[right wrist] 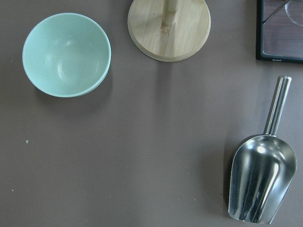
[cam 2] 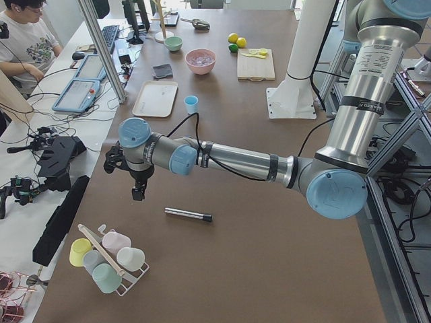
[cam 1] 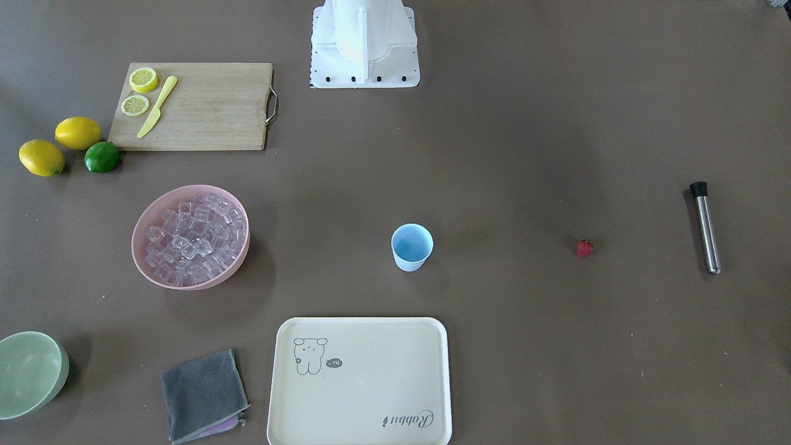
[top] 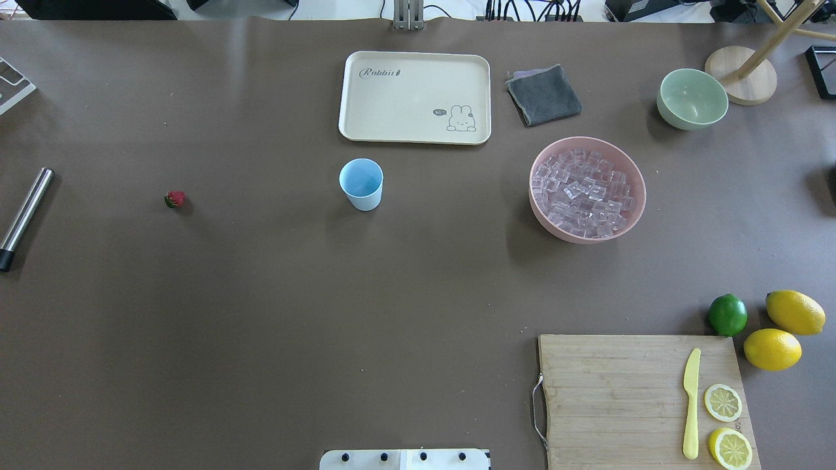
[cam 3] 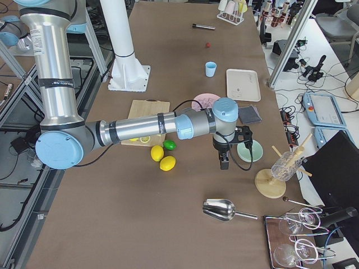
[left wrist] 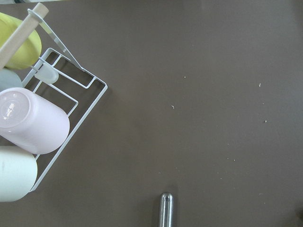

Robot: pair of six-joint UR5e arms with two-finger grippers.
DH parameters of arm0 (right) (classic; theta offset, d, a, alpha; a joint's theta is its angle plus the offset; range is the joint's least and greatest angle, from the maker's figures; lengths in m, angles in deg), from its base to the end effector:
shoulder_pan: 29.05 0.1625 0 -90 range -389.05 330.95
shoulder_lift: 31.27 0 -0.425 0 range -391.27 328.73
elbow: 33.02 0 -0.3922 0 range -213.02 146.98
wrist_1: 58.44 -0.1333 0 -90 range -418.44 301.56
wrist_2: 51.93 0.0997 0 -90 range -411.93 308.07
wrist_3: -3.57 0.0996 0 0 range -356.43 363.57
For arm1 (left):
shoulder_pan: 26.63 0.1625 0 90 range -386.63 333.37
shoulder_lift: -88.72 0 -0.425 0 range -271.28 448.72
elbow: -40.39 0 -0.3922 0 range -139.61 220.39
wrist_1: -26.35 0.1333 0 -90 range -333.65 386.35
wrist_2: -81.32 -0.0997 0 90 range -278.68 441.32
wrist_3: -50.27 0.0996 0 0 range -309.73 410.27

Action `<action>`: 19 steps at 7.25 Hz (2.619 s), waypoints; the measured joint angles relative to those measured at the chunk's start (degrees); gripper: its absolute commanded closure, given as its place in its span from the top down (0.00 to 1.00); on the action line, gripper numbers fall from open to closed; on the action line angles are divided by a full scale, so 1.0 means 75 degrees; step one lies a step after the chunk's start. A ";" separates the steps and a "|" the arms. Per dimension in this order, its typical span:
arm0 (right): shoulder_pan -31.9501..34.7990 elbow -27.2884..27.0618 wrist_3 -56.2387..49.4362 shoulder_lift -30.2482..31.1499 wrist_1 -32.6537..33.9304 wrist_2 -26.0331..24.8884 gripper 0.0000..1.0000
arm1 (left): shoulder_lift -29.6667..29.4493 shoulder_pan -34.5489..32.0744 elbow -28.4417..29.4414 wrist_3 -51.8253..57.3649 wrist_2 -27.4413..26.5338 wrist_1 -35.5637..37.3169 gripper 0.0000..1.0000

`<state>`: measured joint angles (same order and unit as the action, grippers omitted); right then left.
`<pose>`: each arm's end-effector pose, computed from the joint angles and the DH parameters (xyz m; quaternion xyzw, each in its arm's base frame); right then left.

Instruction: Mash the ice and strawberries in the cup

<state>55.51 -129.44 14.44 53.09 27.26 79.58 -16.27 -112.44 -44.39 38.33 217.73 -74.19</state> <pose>0.0156 -0.5459 0.5470 0.0819 -0.3661 -0.0065 0.9269 -0.0162 -0.6166 0.5363 0.1060 0.4067 0.0082 0.9073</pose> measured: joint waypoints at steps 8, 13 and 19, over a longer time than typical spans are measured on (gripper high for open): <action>-0.3213 -0.1159 0.3181 -0.1315 -0.1071 -0.1285 0.99 | 0.0013 0.0584 0.0259 -0.0042 -0.0496 -0.1070 0.98; -0.5003 -0.1092 0.3877 -0.1818 -0.1368 -0.2702 0.90 | -0.0055 0.0600 0.0210 -0.0051 -0.0492 -0.1198 0.97; -0.5115 -0.0306 0.1893 -0.2075 -0.1388 -0.2816 0.94 | 0.0066 0.0609 0.0267 -0.0034 -0.0492 -0.1492 0.97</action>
<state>17.14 -131.74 28.64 37.53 16.86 58.46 -15.77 -107.87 -42.39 38.08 214.04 -85.38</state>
